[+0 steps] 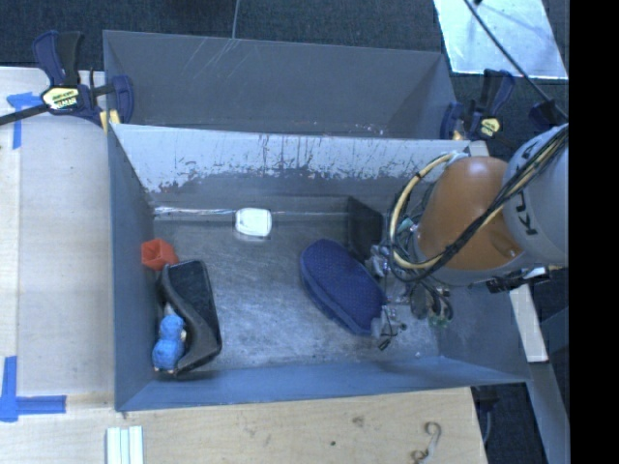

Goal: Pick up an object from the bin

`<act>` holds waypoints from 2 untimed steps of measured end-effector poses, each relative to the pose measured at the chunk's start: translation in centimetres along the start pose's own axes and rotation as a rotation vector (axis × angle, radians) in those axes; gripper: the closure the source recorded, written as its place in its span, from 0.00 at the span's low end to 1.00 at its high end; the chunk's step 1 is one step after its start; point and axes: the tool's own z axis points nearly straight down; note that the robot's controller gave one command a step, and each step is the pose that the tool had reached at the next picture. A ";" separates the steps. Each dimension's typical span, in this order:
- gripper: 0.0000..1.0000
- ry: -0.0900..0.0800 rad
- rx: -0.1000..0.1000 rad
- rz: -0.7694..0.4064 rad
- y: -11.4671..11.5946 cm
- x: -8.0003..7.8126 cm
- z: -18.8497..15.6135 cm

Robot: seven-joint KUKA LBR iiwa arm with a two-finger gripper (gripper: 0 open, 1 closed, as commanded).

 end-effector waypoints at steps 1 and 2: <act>1.00 -0.005 0.001 0.000 0.0 -0.2 -0.6; 1.00 -0.014 0.000 -0.070 0.2 -0.4 -14.0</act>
Offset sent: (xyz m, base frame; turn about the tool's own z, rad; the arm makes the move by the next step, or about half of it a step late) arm 0.0000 0.0000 0.0000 0.0000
